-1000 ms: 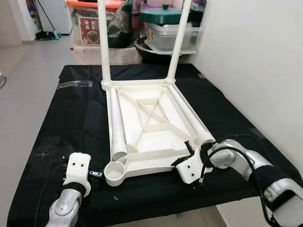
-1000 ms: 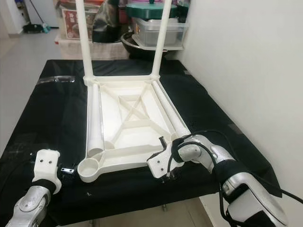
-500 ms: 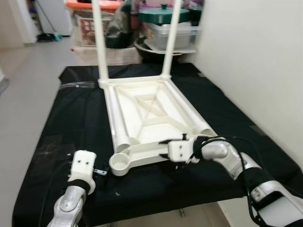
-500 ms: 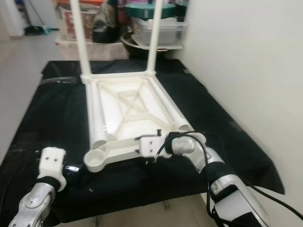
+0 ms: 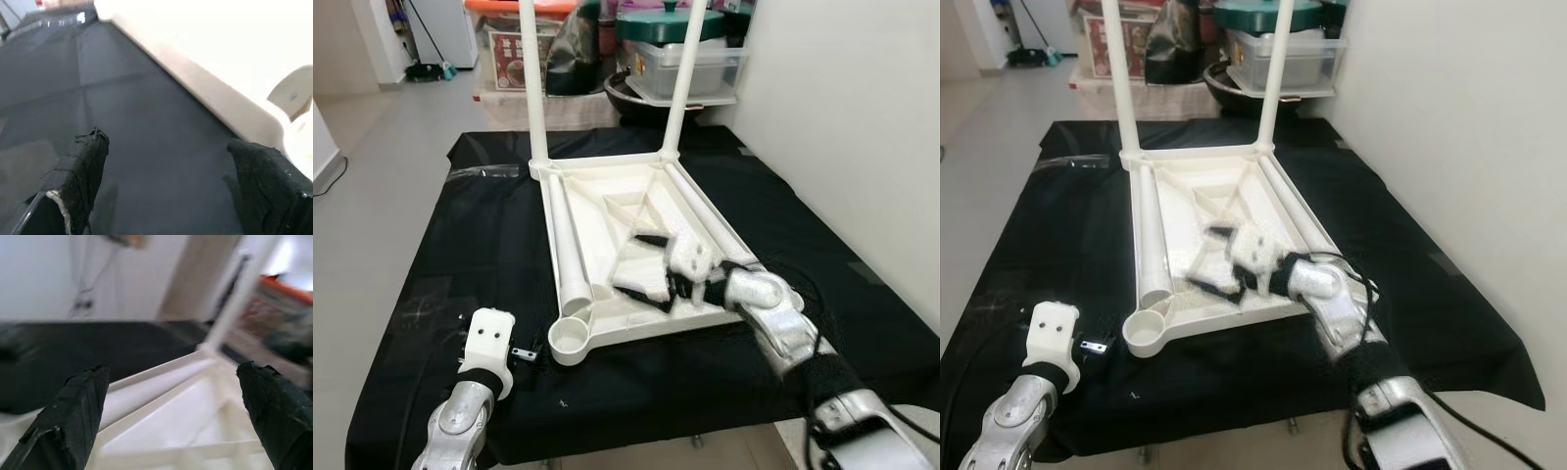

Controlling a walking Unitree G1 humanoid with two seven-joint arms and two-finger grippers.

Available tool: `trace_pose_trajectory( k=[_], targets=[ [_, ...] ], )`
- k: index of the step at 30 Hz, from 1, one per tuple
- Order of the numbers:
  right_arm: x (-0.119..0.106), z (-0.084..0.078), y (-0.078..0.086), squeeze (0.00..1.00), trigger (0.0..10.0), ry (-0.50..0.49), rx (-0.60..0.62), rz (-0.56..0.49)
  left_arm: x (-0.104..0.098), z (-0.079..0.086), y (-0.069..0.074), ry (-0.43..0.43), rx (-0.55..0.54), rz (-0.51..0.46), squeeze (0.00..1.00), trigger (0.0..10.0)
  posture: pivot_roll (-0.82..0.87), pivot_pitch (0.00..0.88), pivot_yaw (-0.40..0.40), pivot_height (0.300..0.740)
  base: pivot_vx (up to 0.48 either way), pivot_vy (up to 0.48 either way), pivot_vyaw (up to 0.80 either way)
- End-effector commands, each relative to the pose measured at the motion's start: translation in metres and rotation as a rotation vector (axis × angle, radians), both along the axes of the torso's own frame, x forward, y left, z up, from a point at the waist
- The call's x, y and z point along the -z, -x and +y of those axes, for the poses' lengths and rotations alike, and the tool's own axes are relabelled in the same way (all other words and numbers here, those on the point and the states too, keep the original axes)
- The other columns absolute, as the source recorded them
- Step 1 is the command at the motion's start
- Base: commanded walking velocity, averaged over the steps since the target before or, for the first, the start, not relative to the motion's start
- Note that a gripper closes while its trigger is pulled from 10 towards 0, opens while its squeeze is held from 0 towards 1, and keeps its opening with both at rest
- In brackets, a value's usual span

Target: Building children table

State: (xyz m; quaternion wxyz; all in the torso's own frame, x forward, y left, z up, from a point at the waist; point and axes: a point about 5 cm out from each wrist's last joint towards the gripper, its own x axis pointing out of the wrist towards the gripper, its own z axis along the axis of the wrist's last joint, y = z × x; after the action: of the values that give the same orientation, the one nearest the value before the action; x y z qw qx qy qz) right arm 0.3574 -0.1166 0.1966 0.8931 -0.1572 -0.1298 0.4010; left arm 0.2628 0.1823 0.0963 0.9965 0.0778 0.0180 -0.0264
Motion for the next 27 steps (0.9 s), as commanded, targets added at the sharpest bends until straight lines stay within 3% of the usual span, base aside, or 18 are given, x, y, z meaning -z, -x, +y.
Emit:
trace_pose_trajectory(
  k=[1, 3, 6, 7, 13, 14, 15, 23, 27],
  targets=[
    [-0.004, -0.011, -0.008, 1.00, 10.0, -0.096, 0.127, 0.013, -0.007, 0.003, 0.000, 0.003, -0.013, -0.040, 0.00, 10.0, 0.06, 0.000, -0.059, 0.740, 0.000, 0.000, 0.00],
    [-0.004, -0.016, -0.013, 1.00, 10.0, -0.199, 0.239, 0.036, -0.015, 0.003, -0.001, 0.005, -0.023, -0.079, 0.00, 10.0, 0.07, 0.000, -0.066, 0.740, 0.000, 0.000, 0.00],
    [-0.001, -0.015, -0.014, 1.00, 10.0, -0.230, 0.288, 0.050, -0.019, 0.002, -0.001, 0.012, -0.022, -0.101, 0.00, 10.0, 0.08, 0.000, -0.067, 0.740, 0.000, 0.000, 0.00],
    [0.002, -0.012, -0.011, 1.00, 10.0, -0.292, 0.325, 0.078, -0.023, 0.002, -0.001, 0.011, -0.023, -0.119, 0.00, 10.0, 0.08, 0.000, -0.066, 0.740, 0.000, 0.000, 0.00],
    [0.013, -0.004, -0.005, 1.00, 10.0, -0.357, 0.402, 0.144, -0.027, 0.000, 0.000, 0.000, -0.022, -0.143, 0.00, 10.0, 0.08, 0.000, -0.065, 0.740, 0.000, -0.379, 0.00],
    [0.019, -0.001, -0.003, 0.55, 10.0, -0.381, 0.441, 0.181, -0.028, -0.001, 0.000, -0.002, -0.023, -0.149, 0.00, 10.0, 0.08, 0.000, -0.063, 0.740, 0.000, -0.461, 0.00],
    [0.023, 0.000, -0.002, 0.00, 10.0, -0.389, 0.473, 0.195, -0.029, -0.003, -0.001, -0.008, -0.020, -0.153, 0.00, 10.0, 0.07, 0.000, -0.060, 0.740, 0.000, -0.461, 0.00],
    [0.024, 0.003, -0.001, 0.00, 10.0, -0.391, 0.522, 0.192, -0.030, -0.007, -0.002, -0.001, -0.013, -0.157, 0.00, 10.0, 0.07, 0.000, -0.056, 0.740, 0.000, -0.459, 0.00],
    [0.025, 0.005, 0.000, 0.00, 10.0, -0.345, 0.541, 0.167, -0.030, -0.009, -0.003, 0.001, -0.009, -0.157, 0.00, 10.0, 0.07, 0.000, -0.058, 0.740, 0.000, -0.456, 0.00]
  ],
)
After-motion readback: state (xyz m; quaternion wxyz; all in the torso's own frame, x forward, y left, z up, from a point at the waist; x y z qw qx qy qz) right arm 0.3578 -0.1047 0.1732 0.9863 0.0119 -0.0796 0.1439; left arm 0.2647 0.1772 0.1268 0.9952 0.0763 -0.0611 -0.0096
